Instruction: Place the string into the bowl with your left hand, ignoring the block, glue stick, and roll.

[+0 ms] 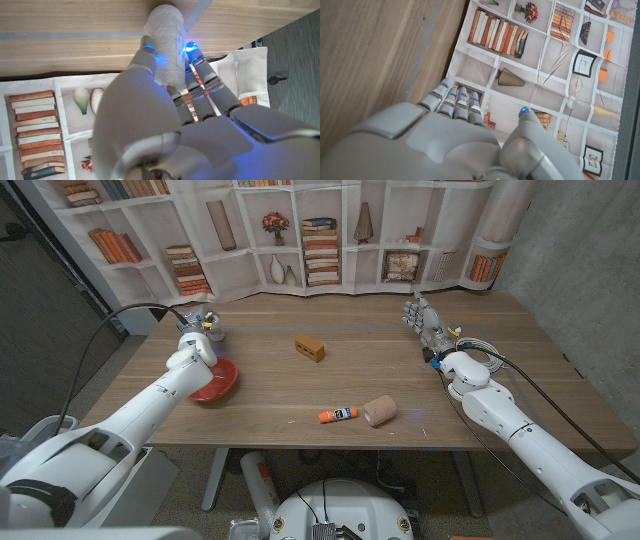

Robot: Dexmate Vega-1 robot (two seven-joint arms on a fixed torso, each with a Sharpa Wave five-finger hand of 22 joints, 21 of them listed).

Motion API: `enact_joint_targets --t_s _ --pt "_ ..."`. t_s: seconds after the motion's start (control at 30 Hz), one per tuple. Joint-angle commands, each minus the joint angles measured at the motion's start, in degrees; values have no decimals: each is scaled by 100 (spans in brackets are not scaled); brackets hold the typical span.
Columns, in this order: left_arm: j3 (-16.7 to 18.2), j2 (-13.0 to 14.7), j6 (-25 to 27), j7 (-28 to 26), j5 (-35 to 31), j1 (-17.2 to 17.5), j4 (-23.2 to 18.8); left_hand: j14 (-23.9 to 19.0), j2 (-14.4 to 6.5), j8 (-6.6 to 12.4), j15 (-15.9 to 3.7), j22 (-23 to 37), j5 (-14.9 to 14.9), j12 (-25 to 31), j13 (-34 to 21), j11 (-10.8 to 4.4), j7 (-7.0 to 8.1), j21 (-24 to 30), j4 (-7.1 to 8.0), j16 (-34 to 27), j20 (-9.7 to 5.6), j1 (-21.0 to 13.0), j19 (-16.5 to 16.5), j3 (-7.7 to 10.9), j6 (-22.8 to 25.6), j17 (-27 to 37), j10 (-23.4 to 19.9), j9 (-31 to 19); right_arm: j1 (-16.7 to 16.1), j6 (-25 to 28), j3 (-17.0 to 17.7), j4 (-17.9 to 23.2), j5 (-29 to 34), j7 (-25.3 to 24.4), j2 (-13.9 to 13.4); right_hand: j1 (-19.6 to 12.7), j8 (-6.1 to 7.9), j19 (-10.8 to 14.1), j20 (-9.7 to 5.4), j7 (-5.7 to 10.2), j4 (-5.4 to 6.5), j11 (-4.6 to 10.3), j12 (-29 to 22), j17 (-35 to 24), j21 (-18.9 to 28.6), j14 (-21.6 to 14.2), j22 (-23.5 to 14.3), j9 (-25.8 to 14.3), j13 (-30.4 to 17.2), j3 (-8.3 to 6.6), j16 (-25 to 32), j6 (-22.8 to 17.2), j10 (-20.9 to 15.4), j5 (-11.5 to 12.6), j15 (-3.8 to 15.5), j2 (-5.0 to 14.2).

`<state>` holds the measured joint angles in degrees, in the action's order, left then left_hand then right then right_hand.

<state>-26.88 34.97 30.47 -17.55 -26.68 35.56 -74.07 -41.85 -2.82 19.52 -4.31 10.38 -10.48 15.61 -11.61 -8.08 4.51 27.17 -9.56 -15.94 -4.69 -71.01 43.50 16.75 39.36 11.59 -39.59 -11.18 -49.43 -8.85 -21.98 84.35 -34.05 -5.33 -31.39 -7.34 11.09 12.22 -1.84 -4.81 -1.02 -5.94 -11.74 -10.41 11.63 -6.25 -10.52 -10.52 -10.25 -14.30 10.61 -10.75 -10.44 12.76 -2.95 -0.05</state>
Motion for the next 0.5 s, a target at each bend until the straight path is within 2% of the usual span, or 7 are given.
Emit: enact_joint_targets --t_s 0.03,0.37,0.43,0.5 --pt "67 112 203 -4 -28 156 -591 -2 -330 -8 -778 0 -26 -38 -31 -90 -99 39 149 36 -206 -226 -20 155 98 23 -158 -16 -110 7 92 147 -51 -16 -107 -2 5 22 35 7 -5 7 -31 -18 1 -53 -10 -21 -33 13 16 -59 -54 55 -10 9" --pt "333 225 121 249 325 486 -1120 -16 -324 -37 -772 2 -16 -67 -33 -78 -109 37 193 61 -179 -168 -46 137 99 29 -182 -14 -133 31 114 221 -55 -4 -174 -2 5 26 33 3 -8 9 -32 -18 2 -54 -10 -21 -33 17 15 -58 -58 55 -5 15" --pt "212 362 127 268 159 555 -1252 -20 -323 -43 -764 3 -15 -76 -34 -73 -105 37 201 67 -173 -156 -51 133 104 30 -185 -14 -130 38 114 221 -55 -4 -179 -3 5 28 33 2 -8 4 -34 -18 3 -50 -10 -21 -33 18 13 -58 -63 55 -2 16" --pt "354 398 -32 348 364 674 -1377 -24 -322 -45 -751 4 -14 -83 -35 -55 -113 36 208 76 -165 -146 -61 132 120 32 -197 -14 -127 54 114 222 -55 -8 -184 -3 5 29 30 1 -9 3 -32 -18 3 -51 -10 -21 -33 19 14 -58 -60 56 -3 17"
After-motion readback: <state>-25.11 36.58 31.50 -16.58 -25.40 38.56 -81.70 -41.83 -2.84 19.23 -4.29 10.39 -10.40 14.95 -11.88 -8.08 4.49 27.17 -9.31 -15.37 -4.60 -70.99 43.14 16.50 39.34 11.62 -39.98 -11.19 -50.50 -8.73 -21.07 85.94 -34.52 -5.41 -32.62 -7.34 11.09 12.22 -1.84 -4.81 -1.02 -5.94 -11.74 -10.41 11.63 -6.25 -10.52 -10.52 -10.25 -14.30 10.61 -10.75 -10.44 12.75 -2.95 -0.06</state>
